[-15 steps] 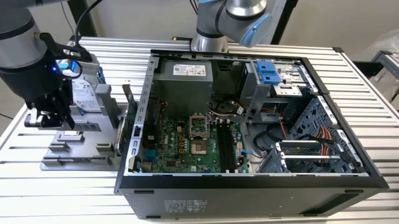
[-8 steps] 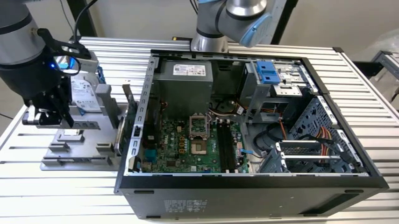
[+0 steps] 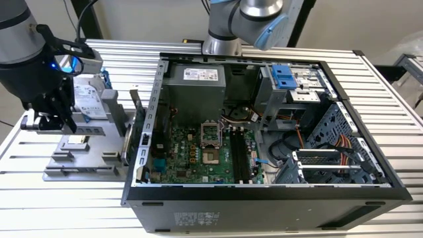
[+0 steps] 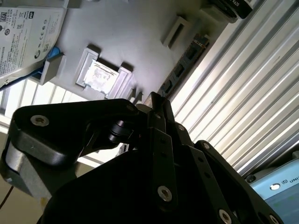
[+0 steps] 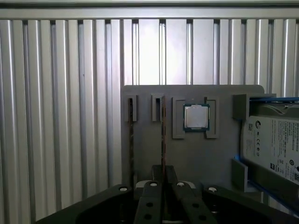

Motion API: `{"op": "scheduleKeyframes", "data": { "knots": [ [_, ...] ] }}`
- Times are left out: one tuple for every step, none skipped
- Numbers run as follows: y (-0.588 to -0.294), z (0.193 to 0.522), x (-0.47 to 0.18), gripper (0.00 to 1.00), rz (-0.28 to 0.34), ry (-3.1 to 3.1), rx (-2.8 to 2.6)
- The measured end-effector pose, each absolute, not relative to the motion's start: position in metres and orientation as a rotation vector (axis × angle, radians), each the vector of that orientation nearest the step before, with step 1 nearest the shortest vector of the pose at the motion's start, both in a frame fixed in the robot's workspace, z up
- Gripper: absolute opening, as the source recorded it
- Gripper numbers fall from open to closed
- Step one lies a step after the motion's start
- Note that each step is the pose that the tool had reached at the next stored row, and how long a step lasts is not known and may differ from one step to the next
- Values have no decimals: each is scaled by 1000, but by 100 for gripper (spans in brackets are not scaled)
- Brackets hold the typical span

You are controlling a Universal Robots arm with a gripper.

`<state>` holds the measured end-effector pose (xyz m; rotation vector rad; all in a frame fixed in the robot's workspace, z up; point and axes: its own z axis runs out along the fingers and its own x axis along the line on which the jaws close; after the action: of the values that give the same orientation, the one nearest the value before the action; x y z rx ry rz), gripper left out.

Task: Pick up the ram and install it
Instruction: 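Pick up the ram and move it above insertion slot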

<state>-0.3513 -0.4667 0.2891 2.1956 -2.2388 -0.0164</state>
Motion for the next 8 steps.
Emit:
{"op": "scheduleKeyframes", "data": {
  "knots": [
    [-467, 290, -351, 0, -16, -2239, 2196],
    [-467, 291, -351, 0, -16, -2239, 2196],
    [-467, 292, -351, 0, -16, -2239, 2196],
    [-467, 293, -351, 0, -16, -2239, 2196],
    [-467, 294, -351, 0, -16, -2239, 2196],
    [-467, 295, -351, 0, -16, -2238, 2196],
    [-467, 296, -351, 0, -16, -2238, 2196],
    [-467, 297, -351, 0, -16, -2239, 2196]
  ]
}}
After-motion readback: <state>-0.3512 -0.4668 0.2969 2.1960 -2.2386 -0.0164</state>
